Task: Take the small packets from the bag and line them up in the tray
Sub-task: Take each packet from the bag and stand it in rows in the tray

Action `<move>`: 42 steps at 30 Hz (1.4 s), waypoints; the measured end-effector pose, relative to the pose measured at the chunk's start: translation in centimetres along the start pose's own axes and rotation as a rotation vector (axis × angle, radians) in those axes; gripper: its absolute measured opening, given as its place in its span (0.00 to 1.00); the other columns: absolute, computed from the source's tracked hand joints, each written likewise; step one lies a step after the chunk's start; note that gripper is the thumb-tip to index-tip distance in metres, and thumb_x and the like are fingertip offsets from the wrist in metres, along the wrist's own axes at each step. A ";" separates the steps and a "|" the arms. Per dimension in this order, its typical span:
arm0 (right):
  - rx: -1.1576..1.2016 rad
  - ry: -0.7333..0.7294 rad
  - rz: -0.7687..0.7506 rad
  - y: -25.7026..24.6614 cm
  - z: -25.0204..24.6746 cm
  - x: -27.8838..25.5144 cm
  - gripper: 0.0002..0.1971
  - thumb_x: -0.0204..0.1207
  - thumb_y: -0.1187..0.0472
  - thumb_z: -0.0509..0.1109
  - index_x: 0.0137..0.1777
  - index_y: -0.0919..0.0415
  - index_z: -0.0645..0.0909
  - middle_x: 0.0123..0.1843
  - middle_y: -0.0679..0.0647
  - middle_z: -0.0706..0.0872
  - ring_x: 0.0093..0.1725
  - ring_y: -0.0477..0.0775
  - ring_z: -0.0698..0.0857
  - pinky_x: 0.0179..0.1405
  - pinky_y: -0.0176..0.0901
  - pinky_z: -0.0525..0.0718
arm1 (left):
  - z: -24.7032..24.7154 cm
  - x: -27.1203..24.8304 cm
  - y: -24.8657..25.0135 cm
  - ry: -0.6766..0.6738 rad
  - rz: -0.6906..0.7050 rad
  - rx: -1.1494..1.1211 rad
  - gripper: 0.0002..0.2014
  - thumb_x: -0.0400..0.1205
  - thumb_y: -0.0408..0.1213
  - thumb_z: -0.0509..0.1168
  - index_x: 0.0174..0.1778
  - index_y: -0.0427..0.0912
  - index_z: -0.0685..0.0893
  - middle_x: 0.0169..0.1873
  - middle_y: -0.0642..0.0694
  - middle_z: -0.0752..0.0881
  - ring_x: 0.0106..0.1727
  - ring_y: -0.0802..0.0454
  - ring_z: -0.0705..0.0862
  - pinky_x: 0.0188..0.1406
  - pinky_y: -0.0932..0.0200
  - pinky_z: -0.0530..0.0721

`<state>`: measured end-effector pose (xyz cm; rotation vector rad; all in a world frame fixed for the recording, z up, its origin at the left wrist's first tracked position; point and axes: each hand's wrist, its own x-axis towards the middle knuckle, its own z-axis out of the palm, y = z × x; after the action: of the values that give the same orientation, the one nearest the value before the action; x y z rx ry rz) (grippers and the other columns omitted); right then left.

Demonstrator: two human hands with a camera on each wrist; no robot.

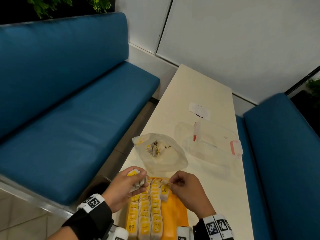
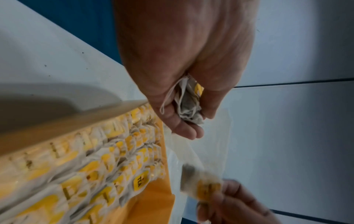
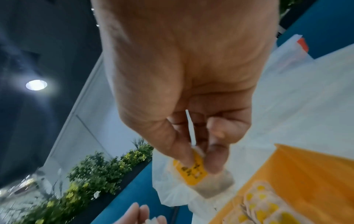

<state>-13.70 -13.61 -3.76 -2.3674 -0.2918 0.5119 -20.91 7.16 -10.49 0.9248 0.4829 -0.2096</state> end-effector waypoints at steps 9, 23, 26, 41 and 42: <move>-0.132 -0.158 0.202 3.5 1.2 0.5 0.08 0.78 0.69 0.61 0.44 0.55 0.77 0.37 0.53 0.87 0.28 0.44 0.86 0.23 0.33 0.74 | -1.6 0.6 1.0 0.137 0.093 0.079 0.06 0.82 0.37 0.74 0.52 0.39 0.91 0.37 0.38 0.87 0.37 0.47 0.84 0.41 0.53 0.86; -0.304 -0.250 0.298 4.4 4.5 3.2 0.09 0.78 0.68 0.58 0.49 0.52 0.73 0.56 0.55 0.83 0.55 0.55 0.85 0.51 0.43 0.83 | -3.0 2.4 -0.7 0.382 0.261 0.602 0.08 0.73 0.45 0.83 0.44 0.54 0.92 0.44 0.54 0.91 0.46 0.50 0.89 0.43 0.53 0.87; -0.290 -0.214 0.315 4.6 5.1 3.4 0.10 0.77 0.68 0.59 0.53 0.56 0.76 0.58 0.57 0.84 0.57 0.56 0.86 0.59 0.46 0.85 | -3.4 2.7 -1.3 0.359 0.226 0.710 0.14 0.70 0.44 0.85 0.49 0.55 0.92 0.51 0.58 0.88 0.53 0.54 0.87 0.53 0.50 0.88; -0.156 0.039 0.284 5.1 7.0 2.9 0.06 0.79 0.70 0.62 0.47 0.58 0.76 0.42 0.47 0.80 0.44 0.48 0.79 0.32 0.26 0.71 | -4.7 3.6 -1.6 0.311 0.194 0.779 0.09 0.72 0.41 0.84 0.47 0.50 0.95 0.45 0.54 0.92 0.49 0.57 0.88 0.45 0.63 0.82; -0.142 0.049 0.291 5.1 7.1 2.9 0.06 0.79 0.70 0.62 0.46 0.58 0.76 0.42 0.48 0.80 0.44 0.49 0.80 0.33 0.26 0.73 | -4.6 3.6 -1.6 0.307 0.189 0.779 0.10 0.72 0.40 0.84 0.47 0.49 0.95 0.44 0.54 0.92 0.49 0.57 0.88 0.44 0.63 0.82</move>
<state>-13.80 -12.25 -12.86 -2.5725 0.0426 0.5827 -19.81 10.06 -15.65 1.7735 0.6041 -0.0777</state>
